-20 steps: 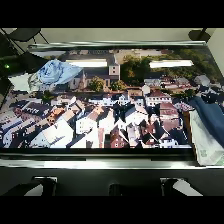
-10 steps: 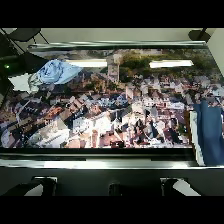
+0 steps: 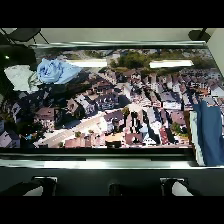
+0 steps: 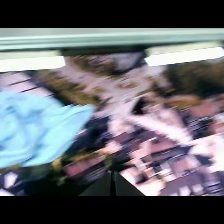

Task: Fold the shirts.

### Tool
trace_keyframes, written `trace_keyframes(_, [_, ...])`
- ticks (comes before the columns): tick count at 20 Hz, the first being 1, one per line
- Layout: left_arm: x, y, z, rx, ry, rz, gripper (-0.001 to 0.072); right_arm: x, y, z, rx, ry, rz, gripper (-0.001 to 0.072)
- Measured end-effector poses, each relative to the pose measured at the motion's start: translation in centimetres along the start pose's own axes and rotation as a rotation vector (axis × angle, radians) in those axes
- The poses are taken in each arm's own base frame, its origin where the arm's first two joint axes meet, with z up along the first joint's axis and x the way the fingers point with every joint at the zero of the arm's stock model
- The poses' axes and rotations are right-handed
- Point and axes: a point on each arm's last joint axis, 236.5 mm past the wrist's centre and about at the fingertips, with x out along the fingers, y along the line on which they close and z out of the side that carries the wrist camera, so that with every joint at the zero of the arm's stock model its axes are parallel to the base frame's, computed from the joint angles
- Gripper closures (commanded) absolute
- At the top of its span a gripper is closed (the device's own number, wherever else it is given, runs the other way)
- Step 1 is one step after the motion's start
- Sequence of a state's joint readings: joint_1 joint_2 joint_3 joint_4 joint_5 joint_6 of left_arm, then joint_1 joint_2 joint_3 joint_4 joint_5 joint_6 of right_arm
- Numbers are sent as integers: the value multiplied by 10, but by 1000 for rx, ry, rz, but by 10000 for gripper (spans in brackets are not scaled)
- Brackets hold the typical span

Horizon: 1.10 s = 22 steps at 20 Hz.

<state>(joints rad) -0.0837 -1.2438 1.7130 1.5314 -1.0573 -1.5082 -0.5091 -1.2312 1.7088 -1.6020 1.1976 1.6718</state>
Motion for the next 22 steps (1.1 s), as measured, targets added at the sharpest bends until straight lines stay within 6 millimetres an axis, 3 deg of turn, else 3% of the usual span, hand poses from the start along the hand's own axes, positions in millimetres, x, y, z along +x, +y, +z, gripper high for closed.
trace_keyframes(1, [14, 8, -20, 16, 84, 47, 45, 1, 48, -2, -45, 2, 86, 106])
trace_keyframes(2, [26, 13, -47, 22, 193, 79, -3, 4, 91, -15, -92, 40, 156, 107])
trace_keyframes(3, [37, 17, -83, 24, 328, 106, -1, 8, 129, -38, -141, 109, 214, 149])
trace_keyframes(4, [44, 19, -117, 19, 445, 124, 4, 14, 165, -73, -191, 215, 264, 178])
trace_keyframes(5, [47, 18, -149, 8, 543, 134, 35, 19, 190, -108, -234, 326, 293, 177])
trace_keyframes(7, [45, 12, -196, -32, 639, 133, 36, 21, 226, -175, -320, 536, 325, 172])
trace_keyframes(9, [41, 7, -226, -82, 657, 134, 36, 15, 248, -213, -385, 638, 344, 170])
trace_keyframes(11, [37, 6, -244, -114, 661, 141, 36, 12, 258, -235, -427, 687, 342, 171])
trace_keyframes(15, [33, 2, -261, -140, 670, 139, 36, 7, 265, -253, -467, 730, 337, 171])
trace_keyframes(22, [33, 2, -265, -151, 666, 141, 36, 6, 267, -259, -480, 746, 332, 171])
